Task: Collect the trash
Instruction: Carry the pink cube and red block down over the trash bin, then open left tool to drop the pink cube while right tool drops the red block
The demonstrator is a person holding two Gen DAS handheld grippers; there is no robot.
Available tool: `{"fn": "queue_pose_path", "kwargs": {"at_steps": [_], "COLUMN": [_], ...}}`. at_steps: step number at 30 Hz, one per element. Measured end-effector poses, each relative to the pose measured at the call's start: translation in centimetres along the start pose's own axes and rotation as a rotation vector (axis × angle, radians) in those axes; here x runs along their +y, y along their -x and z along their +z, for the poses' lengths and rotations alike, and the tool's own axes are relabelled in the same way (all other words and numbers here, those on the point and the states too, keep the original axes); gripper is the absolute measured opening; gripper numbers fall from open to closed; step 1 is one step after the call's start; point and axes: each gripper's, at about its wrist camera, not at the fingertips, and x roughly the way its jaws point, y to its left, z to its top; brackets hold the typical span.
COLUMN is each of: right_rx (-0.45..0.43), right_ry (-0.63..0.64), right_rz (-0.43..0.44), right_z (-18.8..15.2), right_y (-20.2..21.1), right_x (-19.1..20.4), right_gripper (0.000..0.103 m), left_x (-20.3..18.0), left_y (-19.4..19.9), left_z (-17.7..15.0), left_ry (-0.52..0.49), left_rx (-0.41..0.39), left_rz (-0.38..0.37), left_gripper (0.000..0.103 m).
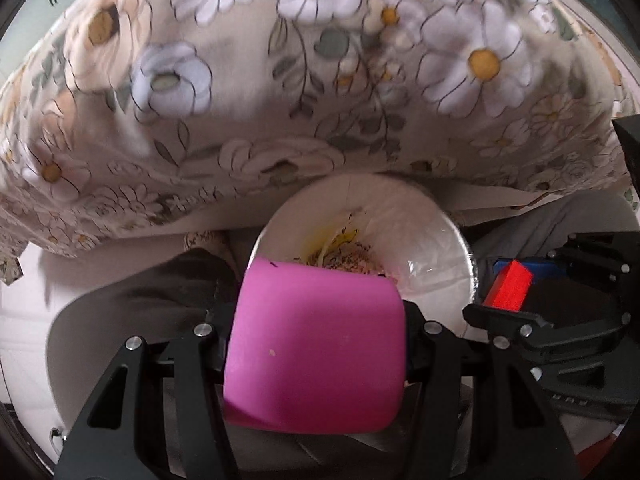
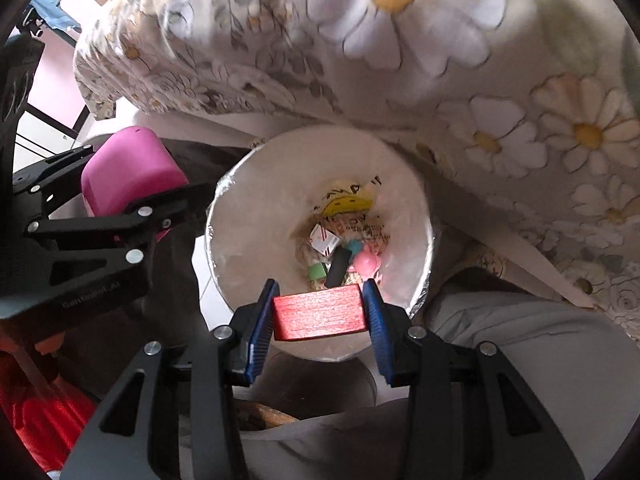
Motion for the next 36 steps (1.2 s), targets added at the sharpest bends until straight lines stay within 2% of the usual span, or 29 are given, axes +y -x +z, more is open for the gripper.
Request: {"fn": "queue_pose_path", "kwargs": {"at_steps": [11, 36], "right_rx": [0.051, 0.206], "right_ry": [-0.054, -0.076], "right_rz": [-0.032, -0.06], "right_z": [0.3, 1.8], "right_y": [-2.9, -8.3], "right_x": [-0.3, -0.5], "right_gripper": [0.045, 0.046], "left_x": [-0.5, -0.1], "left_y": [-4.0, -9.6], "left_z": [-0.6, -0.4], "left_ry": [0.009, 0.076], "left_rx": [0.078, 0.239], "left_rz": [0.023, -0.028], "left_gripper": [0.057, 0.057]}}
